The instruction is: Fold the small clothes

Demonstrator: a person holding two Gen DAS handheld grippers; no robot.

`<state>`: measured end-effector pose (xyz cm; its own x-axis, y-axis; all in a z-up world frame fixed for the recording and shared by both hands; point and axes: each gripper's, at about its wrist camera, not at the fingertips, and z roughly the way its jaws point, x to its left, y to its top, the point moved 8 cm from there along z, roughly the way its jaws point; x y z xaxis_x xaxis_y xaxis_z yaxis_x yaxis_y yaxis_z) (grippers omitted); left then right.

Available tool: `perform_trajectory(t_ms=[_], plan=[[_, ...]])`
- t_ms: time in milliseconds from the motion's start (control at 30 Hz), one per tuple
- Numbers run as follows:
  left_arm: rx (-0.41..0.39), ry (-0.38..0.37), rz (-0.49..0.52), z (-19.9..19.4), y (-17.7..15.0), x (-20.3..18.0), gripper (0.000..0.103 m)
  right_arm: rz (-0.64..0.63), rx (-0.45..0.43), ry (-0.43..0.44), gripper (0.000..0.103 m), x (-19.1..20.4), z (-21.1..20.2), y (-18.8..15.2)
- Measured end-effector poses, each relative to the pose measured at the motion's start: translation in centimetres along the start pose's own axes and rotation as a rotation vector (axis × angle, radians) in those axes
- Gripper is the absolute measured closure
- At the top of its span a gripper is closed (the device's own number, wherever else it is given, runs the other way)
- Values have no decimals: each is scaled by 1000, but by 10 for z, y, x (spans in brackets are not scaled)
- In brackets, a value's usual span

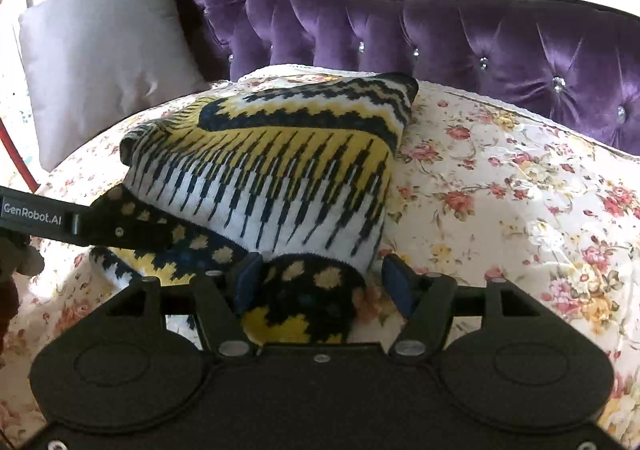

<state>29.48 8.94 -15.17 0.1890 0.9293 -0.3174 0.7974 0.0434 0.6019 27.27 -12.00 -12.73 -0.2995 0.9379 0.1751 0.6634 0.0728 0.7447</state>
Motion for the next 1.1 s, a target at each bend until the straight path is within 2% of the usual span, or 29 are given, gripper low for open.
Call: perform_trajectory(t_ms=[633, 767, 833, 933, 1000, 1100], plan=[[-11, 27, 27, -7, -11, -7, 29, 38, 17, 1, 31, -4, -4, -3], [-37, 21, 6, -17, -13, -5, 29, 63, 24, 8, 28, -8, -7, -3], [-79, 15, -8, -29, -11, -3, 29, 85, 24, 20, 27, -11, -12, -1], [-138, 23, -32, -45, -1, 3, 29, 129, -8, 60, 19, -18, -22, 6], [-160, 12, -55, -52, 11, 7, 29, 172, -29, 74, 9, -27, -29, 16], [-186, 0, -79, -56, 33, 11, 26, 234, -63, 79, 5, -41, -36, 34]])
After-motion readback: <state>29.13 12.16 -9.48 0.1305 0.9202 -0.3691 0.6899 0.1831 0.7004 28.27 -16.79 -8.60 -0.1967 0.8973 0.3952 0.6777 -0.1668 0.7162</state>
